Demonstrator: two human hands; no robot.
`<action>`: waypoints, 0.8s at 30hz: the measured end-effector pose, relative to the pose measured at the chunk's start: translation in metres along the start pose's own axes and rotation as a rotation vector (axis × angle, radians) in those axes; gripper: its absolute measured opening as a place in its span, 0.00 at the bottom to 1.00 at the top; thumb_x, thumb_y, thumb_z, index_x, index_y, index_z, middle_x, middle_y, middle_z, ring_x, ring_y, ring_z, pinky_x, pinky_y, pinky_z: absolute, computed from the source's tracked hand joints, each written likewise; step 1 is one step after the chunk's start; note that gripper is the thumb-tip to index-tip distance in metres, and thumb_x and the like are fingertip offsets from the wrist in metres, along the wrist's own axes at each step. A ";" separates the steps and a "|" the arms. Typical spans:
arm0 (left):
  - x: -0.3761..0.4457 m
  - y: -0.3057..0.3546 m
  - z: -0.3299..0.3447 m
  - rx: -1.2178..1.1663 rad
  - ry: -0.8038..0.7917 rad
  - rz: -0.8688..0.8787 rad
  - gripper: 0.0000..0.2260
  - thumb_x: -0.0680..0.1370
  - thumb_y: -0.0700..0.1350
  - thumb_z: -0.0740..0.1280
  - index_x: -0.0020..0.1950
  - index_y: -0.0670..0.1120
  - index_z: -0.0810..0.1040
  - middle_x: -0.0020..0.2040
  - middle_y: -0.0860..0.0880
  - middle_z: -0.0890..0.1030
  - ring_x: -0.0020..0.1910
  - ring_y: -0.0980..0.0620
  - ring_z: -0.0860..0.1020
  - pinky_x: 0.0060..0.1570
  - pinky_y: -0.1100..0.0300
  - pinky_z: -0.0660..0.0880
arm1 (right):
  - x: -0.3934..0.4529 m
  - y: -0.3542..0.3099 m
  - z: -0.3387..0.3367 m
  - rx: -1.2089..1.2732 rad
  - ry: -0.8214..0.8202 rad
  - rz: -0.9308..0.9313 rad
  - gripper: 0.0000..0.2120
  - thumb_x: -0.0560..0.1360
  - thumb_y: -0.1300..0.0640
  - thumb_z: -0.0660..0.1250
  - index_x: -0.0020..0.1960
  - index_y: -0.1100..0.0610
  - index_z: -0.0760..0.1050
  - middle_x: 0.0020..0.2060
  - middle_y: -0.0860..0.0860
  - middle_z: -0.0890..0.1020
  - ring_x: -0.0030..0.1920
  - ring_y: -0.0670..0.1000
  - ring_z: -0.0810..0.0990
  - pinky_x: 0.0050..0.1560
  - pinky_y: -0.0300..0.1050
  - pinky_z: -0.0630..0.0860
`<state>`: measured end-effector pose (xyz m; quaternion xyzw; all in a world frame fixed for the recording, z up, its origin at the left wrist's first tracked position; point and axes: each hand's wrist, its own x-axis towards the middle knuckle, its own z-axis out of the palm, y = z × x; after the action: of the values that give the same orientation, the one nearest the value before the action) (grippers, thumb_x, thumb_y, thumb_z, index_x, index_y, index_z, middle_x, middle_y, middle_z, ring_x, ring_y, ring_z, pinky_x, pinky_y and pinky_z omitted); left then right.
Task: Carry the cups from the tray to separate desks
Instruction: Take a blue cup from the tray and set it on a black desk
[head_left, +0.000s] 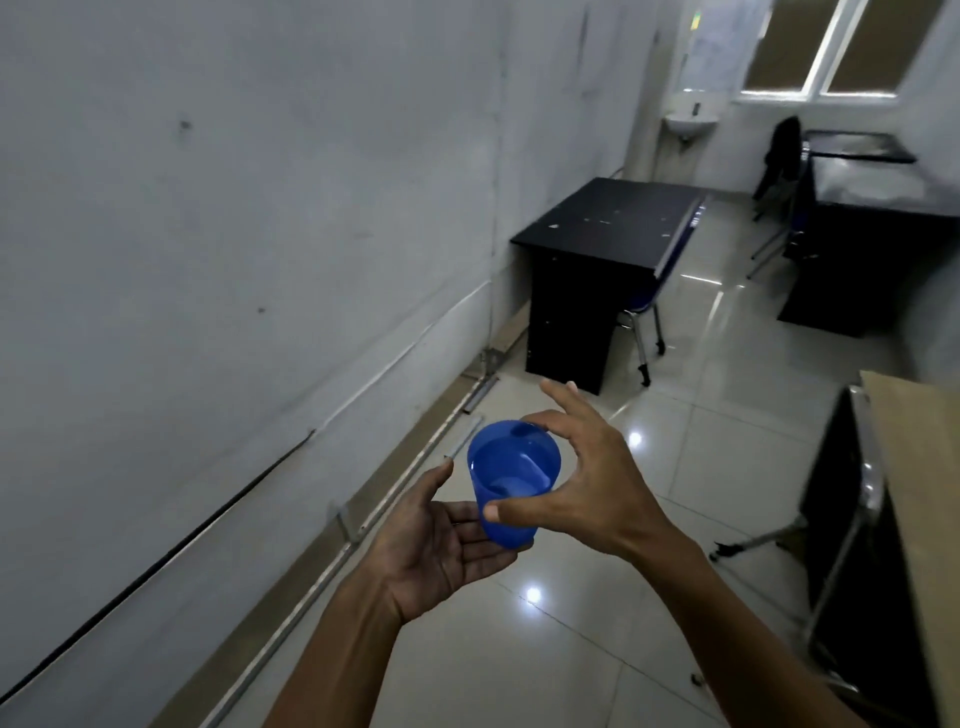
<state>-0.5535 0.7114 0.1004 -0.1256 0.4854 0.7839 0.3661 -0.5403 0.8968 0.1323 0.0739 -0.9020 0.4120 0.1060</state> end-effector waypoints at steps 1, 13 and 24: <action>0.010 0.003 0.007 0.014 -0.021 -0.015 0.33 0.78 0.62 0.58 0.62 0.32 0.76 0.59 0.31 0.79 0.61 0.34 0.77 0.66 0.45 0.70 | 0.002 0.007 -0.007 -0.005 0.013 0.022 0.43 0.51 0.33 0.75 0.63 0.47 0.74 0.77 0.44 0.59 0.77 0.46 0.52 0.74 0.61 0.57; 0.171 0.058 0.092 0.182 -0.269 -0.217 0.35 0.77 0.63 0.59 0.64 0.31 0.74 0.60 0.30 0.78 0.60 0.34 0.78 0.64 0.45 0.72 | 0.071 0.107 -0.079 -0.090 0.239 0.265 0.41 0.52 0.33 0.77 0.62 0.46 0.74 0.76 0.46 0.63 0.76 0.48 0.55 0.74 0.59 0.58; 0.310 0.130 0.144 0.260 -0.360 -0.318 0.36 0.78 0.64 0.56 0.65 0.32 0.73 0.60 0.31 0.78 0.61 0.35 0.78 0.65 0.45 0.71 | 0.176 0.181 -0.117 -0.141 0.358 0.393 0.36 0.55 0.37 0.77 0.60 0.43 0.72 0.75 0.45 0.65 0.75 0.48 0.57 0.71 0.48 0.53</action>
<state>-0.8380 0.9406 0.0882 -0.0109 0.4833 0.6575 0.5780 -0.7349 1.0949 0.1190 -0.1844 -0.8923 0.3672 0.1868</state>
